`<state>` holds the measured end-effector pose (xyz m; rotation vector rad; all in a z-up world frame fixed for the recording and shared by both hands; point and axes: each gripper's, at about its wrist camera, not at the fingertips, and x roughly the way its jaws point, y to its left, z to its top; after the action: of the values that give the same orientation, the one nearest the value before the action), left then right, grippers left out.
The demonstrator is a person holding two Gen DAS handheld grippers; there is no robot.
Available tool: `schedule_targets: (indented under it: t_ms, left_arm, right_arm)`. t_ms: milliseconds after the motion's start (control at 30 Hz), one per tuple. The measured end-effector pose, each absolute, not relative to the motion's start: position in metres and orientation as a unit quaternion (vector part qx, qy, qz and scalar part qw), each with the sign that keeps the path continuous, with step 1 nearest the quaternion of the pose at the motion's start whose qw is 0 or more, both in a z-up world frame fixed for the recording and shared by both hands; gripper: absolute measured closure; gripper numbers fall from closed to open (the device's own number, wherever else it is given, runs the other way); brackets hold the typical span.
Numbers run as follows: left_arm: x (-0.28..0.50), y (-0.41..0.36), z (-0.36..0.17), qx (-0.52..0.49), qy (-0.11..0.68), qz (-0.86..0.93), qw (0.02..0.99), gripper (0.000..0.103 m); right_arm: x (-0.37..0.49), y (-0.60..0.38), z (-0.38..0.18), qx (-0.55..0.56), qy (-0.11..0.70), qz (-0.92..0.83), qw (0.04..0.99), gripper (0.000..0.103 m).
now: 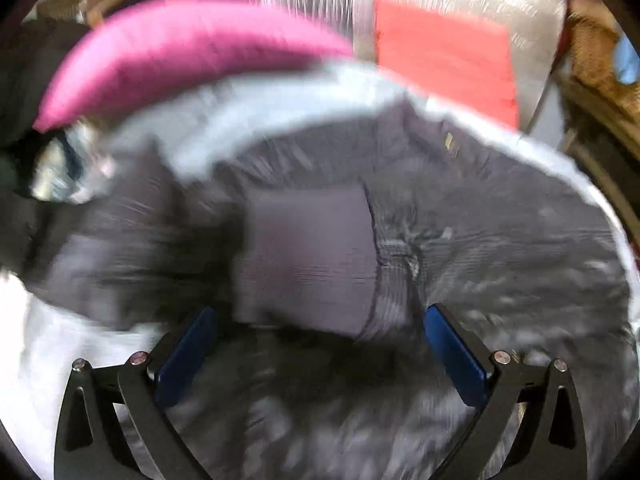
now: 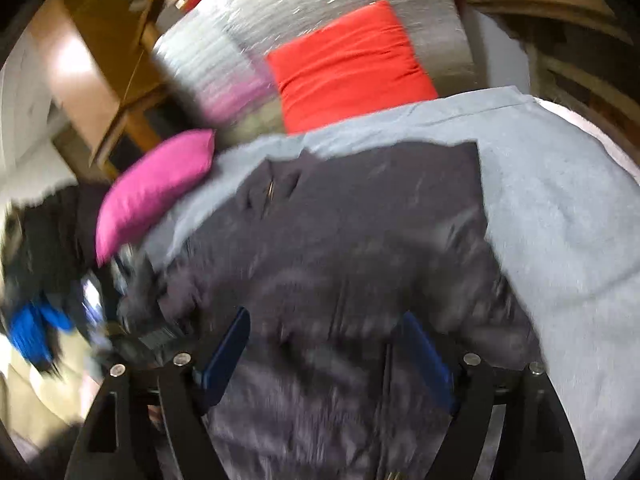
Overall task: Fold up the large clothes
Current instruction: 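Grasp the ribbed cuff with the left gripper and lift the sleeve across the body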
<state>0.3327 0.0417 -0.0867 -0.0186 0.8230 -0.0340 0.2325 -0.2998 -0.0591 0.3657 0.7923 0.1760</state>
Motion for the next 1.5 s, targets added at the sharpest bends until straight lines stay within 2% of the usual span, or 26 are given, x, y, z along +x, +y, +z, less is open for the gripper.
schedule_targets:
  t_ms: [100,233,300,400,467,667,700,733,767,800,833,933,1100,1200,1333,1500]
  left_arm:
    - [0.293,0.09,-0.055,-0.009,0.349,0.007,0.937,0.0]
    - [0.275,0.192,-0.035,-0.027,0.32,0.123,0.939,0.0]
    - [0.276,0.245,-0.036,-0.044,0.319,0.186,0.928,0.0]
    - [0.291,0.314,-0.041,-0.064,0.324,0.259,0.908,0.0]
    - [0.306,0.34,-0.047,-0.054,0.328,0.284,0.899,0.0]
    - [0.365,0.346,-0.068,0.011,0.363,0.291,0.885,0.0]
    - [0.375,0.351,-0.076,0.011,0.377,0.295,0.878,0.008]
    - [0.378,0.356,-0.079,0.01,0.387,0.299,0.873,0.021]
    - [0.384,0.363,-0.085,0.001,0.407,0.299,0.863,0.075]
    - [0.387,0.371,-0.088,-0.027,0.43,0.287,0.856,0.093]
    - [0.386,0.376,-0.084,-0.049,0.426,0.282,0.858,0.092]
    - [0.374,0.364,-0.061,-0.039,0.403,0.269,0.874,0.093]
    - [0.341,0.3,0.023,0.007,0.318,0.201,0.926,0.093]
    - [0.325,0.234,0.089,0.025,0.256,0.14,0.956,0.093]
    - [0.317,0.135,0.145,0.025,0.213,0.044,0.976,0.093]
    - [0.311,0.002,0.165,0.031,0.21,-0.075,0.974,0.091]
  right_arm:
    - [0.218,-0.264,-0.07,0.127,0.394,0.101,0.905,0.021]
    - [0.209,-0.222,-0.091,0.033,0.399,0.119,0.909,0.021]
    - [0.213,-0.217,-0.111,0.024,0.418,0.116,0.901,0.021]
    - [0.217,-0.217,-0.12,0.029,0.419,0.117,0.9,0.016]
    - [0.218,-0.214,-0.122,0.021,0.421,0.121,0.899,0.011]
    - [0.215,-0.213,-0.123,0.018,0.421,0.123,0.899,0.007]
    - [0.216,-0.212,-0.123,0.018,0.42,0.123,0.899,0.007]
    - [0.216,-0.212,-0.124,0.018,0.42,0.123,0.899,0.007]
    - [0.216,-0.212,-0.123,0.019,0.421,0.123,0.899,0.007]
    - [0.217,-0.211,-0.123,0.019,0.421,0.123,0.899,0.007]
    - [0.217,-0.211,-0.123,0.02,0.421,0.124,0.899,0.007]
    - [0.217,-0.212,-0.123,0.022,0.42,0.125,0.898,0.007]
    - [0.216,-0.212,-0.123,0.024,0.42,0.125,0.899,0.007]
    - [0.216,-0.212,-0.123,0.025,0.419,0.125,0.899,0.007]
    - [0.216,-0.213,-0.123,0.031,0.418,0.128,0.899,0.007]
    - [0.216,-0.216,-0.123,0.044,0.416,0.134,0.898,0.007]
